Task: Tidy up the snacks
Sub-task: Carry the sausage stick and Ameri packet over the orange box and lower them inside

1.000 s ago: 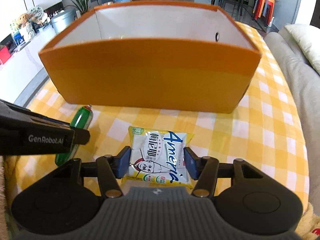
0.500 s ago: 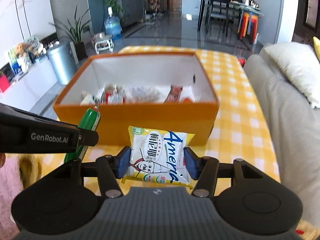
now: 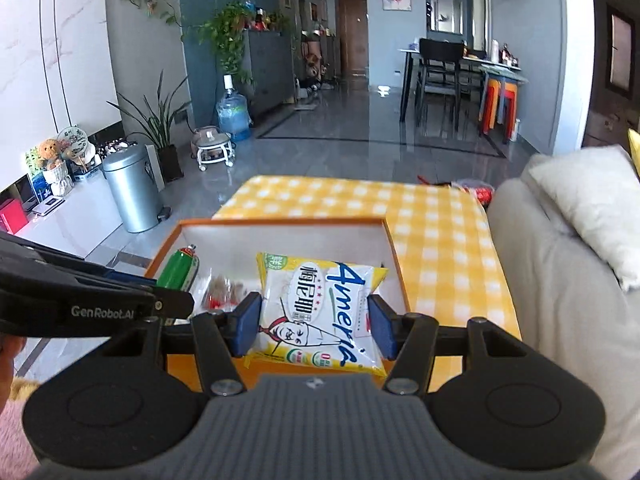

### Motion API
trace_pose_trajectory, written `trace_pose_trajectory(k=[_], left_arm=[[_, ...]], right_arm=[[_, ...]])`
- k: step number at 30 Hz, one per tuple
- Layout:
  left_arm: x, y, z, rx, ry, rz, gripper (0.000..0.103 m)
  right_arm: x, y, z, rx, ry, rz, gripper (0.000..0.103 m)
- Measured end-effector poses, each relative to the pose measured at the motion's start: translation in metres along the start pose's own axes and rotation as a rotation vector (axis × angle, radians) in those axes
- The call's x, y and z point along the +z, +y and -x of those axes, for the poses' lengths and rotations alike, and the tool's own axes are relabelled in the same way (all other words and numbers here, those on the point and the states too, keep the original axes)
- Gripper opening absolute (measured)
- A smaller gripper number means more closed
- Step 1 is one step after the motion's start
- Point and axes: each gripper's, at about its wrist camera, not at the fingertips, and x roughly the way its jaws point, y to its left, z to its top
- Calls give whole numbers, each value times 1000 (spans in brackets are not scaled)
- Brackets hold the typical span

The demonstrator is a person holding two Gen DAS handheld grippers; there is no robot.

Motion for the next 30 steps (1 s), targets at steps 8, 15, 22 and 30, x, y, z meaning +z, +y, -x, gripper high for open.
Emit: trace_pose_trajectory(k=[8, 15, 22, 30], left_arm=[[33, 21, -31, -28, 29, 1, 24], [38, 35, -78, -36, 128, -4, 24], [34, 44, -123, -11, 223, -11, 24], [30, 49, -146, 34, 281, -25, 25]], right_arm=[[38, -10, -50, 65, 68, 56, 55], [50, -9, -111, 72, 189, 87, 55], [38, -6, -165, 63, 314, 115, 55], [28, -3, -199, 60, 441, 112, 56]])
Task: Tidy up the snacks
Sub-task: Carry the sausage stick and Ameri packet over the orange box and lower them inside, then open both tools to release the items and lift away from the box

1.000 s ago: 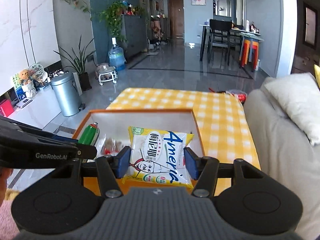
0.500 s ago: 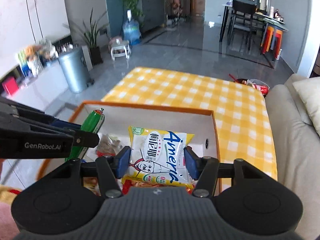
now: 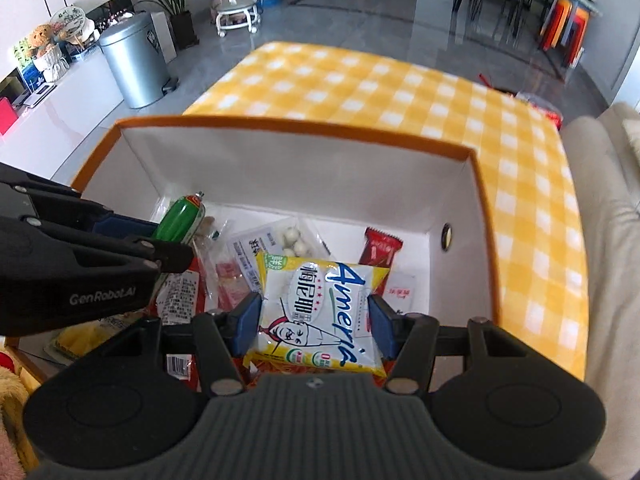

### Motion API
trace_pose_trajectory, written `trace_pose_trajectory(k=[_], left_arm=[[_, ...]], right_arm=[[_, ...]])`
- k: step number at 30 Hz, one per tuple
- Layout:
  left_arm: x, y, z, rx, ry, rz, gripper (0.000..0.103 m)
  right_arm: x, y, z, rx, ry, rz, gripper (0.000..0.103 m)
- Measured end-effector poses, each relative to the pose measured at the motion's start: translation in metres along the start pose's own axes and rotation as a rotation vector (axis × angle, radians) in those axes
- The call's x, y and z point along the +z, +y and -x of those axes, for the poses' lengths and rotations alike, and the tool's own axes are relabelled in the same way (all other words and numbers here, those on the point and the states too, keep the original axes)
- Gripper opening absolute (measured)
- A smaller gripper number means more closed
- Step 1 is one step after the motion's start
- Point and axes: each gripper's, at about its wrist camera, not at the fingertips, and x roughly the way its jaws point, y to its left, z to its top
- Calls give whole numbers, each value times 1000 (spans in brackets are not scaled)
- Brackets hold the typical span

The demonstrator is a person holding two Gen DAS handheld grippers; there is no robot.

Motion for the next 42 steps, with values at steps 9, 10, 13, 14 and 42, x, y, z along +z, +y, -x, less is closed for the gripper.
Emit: trace_pose_trajectory(k=[9, 10, 13, 14, 42], left_arm=[[4, -1, 4, 26, -24, -14, 32], [4, -2, 6, 28, -29, -16, 34], [4, -3, 14, 38, -49, -28, 50], [4, -4, 17, 41, -60, -34, 57], [-61, -28, 211, 263, -603, -56, 89]], right_arm=[[-1, -1, -7, 9, 27, -10, 62], [-1, -1, -6, 9, 23, -15, 63], [-1, -3, 1, 22, 9, -32, 66], [-1, -4, 5, 24, -3, -40, 71], [-45, 6, 227, -65, -525, -171, 97]])
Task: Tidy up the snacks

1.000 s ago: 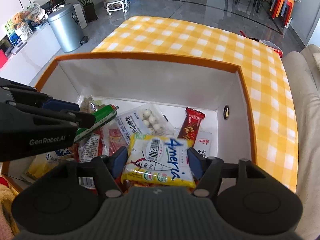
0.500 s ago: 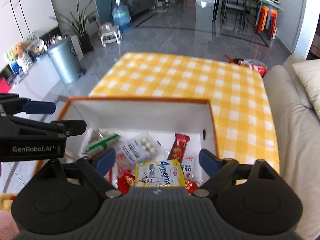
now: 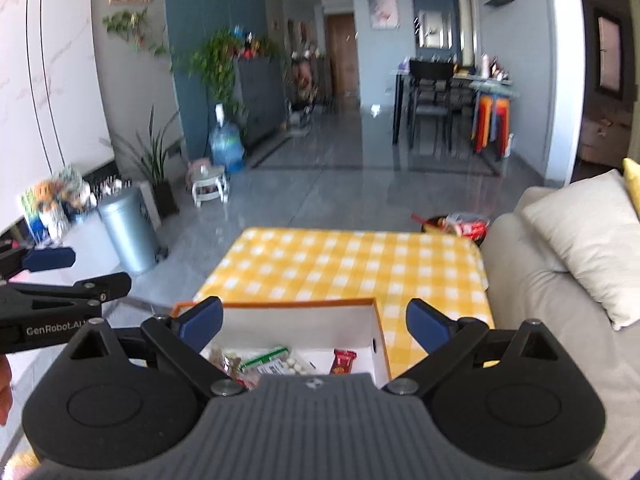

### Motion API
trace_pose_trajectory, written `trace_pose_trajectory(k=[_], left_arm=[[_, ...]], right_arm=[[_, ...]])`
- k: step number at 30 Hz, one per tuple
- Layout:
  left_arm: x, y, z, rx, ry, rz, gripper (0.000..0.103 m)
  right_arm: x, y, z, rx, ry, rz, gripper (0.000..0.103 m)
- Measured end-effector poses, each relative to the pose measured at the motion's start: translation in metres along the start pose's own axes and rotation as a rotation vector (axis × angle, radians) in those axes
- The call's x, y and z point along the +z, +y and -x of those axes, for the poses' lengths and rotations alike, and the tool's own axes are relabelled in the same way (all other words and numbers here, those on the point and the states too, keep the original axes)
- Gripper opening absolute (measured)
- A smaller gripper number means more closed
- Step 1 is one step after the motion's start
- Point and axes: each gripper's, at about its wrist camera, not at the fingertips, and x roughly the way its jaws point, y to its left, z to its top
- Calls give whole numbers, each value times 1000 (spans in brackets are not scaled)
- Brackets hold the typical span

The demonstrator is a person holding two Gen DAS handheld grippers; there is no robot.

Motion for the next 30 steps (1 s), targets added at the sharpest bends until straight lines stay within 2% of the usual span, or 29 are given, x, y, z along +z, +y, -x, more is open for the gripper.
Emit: trace_pose_trajectory(k=[3, 7, 11, 15, 18, 23, 30], left_arm=[[-6, -5, 21, 17, -29, -14, 90], [-17, -8, 42, 40, -41, 9, 92], [-29, -9, 51, 41, -55, 25, 92], [-46, -9, 54, 48, -40, 40, 93], [-60, -9, 49, 46, -11, 47, 95], [-82, -14, 38, 61, 46, 32, 95], [-94, -26, 26, 42, 98, 2, 95]], right_arm=[[-8, 4, 27, 3, -38, -9, 99], [-25, 8, 50, 14, -44, -14, 99], [-44, 16, 67, 19, -36, -7, 99], [-63, 28, 77, -16, -44, 53, 99], [-77, 35, 78, -38, -40, 85, 99], [-98, 32, 68, -25, -7, 58, 99], [-119, 24, 44, -39, 62, 40, 99]])
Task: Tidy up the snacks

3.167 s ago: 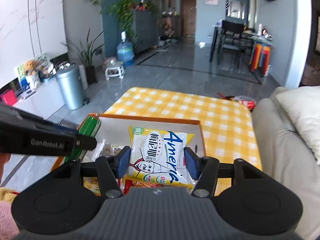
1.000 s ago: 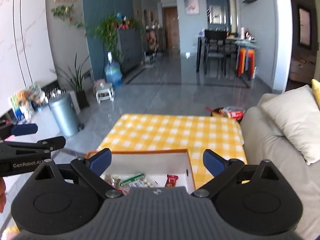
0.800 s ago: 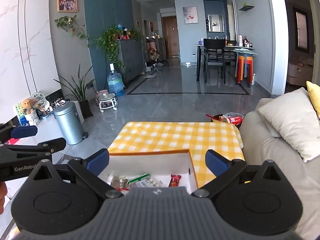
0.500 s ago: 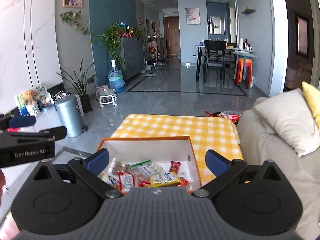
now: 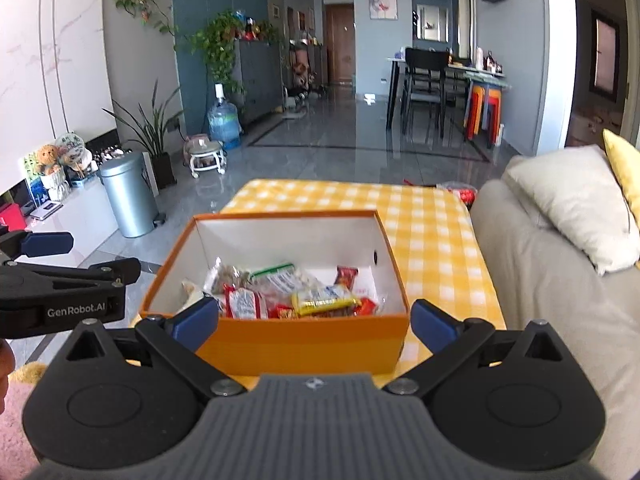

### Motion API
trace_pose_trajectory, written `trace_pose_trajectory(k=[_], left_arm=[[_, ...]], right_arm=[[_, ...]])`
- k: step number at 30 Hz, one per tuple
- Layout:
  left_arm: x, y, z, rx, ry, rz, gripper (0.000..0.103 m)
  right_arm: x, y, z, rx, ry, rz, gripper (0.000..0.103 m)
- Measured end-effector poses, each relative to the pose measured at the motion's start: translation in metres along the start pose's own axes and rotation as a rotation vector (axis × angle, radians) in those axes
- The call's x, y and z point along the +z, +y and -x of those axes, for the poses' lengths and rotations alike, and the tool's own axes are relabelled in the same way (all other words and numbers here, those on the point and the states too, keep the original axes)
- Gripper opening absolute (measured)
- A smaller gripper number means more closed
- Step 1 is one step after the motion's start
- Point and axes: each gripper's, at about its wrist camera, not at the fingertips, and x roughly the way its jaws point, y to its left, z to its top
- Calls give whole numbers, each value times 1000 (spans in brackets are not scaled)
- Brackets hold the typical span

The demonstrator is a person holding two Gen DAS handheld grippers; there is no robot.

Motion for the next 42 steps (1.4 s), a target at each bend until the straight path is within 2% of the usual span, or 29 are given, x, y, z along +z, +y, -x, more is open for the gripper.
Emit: trace_pose_trajectory(k=[8, 16, 42], left_arm=[[-6, -8, -13, -14, 66, -1, 95], [-8, -7, -21, -20, 118, 9, 95], [-8, -7, -21, -30, 128, 28, 95]], right_arm=[[-9, -9, -16, -16, 23, -30, 99], [-10, -5, -22, 24, 22, -13, 99], [-9, 8, -16, 26, 0, 44, 99]])
